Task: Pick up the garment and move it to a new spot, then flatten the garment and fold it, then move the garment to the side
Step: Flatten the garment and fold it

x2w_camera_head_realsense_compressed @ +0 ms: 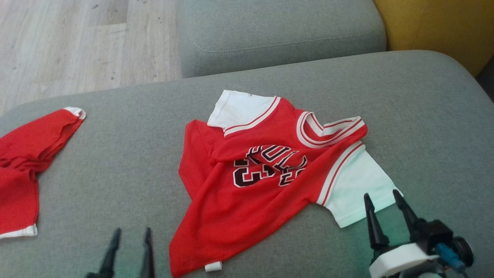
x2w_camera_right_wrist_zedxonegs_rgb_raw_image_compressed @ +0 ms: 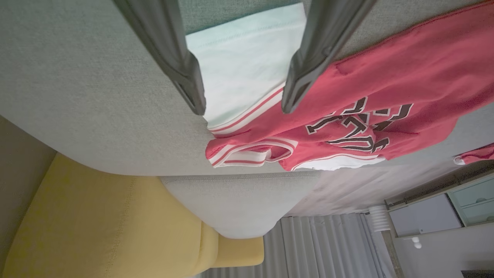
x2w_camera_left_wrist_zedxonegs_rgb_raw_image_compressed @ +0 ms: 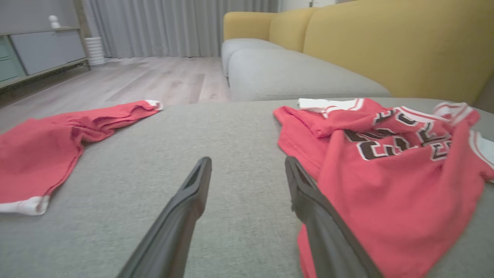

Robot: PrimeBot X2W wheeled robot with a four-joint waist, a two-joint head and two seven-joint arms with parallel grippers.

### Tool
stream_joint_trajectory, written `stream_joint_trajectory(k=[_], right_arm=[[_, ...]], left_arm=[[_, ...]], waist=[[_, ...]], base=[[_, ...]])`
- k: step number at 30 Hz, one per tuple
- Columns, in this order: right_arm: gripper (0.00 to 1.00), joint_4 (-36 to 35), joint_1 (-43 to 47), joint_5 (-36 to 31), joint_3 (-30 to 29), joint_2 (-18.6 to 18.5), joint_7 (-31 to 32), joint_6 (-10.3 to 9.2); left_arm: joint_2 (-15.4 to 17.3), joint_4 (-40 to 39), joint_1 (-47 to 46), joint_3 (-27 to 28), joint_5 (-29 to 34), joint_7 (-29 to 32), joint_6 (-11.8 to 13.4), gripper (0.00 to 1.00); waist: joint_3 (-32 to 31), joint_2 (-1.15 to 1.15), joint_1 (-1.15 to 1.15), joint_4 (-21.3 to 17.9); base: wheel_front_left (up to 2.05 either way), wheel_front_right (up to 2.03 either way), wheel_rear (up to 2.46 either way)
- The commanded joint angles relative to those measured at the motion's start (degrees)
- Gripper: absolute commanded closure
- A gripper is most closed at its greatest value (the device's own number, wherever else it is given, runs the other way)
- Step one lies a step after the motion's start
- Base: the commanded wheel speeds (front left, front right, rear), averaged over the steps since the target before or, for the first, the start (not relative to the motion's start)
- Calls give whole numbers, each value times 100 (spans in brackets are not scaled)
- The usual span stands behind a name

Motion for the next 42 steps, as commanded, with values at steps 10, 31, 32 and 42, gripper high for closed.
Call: stream_joint_trajectory(k=[10,31,32,42], right_arm=[[0,-251,-647,135,-70,-570,263,43],[0,336,-933,353,54,-705,1343,43],[0,350,-953,361,61,-718,1363,43],[0,820,-1319,570,141,-775,1686,43]], left_arm=[[677,-295,217,-1198,283,985,-335,0],[949,294,-327,-1664,132,1289,-218,0],[961,340,-355,-1666,133,1284,-216,0],[964,774,-619,-1714,104,1140,-188,0]], waist=[[55,0,0,41],[358,0,0,-171],[378,0,0,-177],[644,0,0,-178]], base=[[0,0,0],[0,0,0],[0,0,0],[0,0,0]])
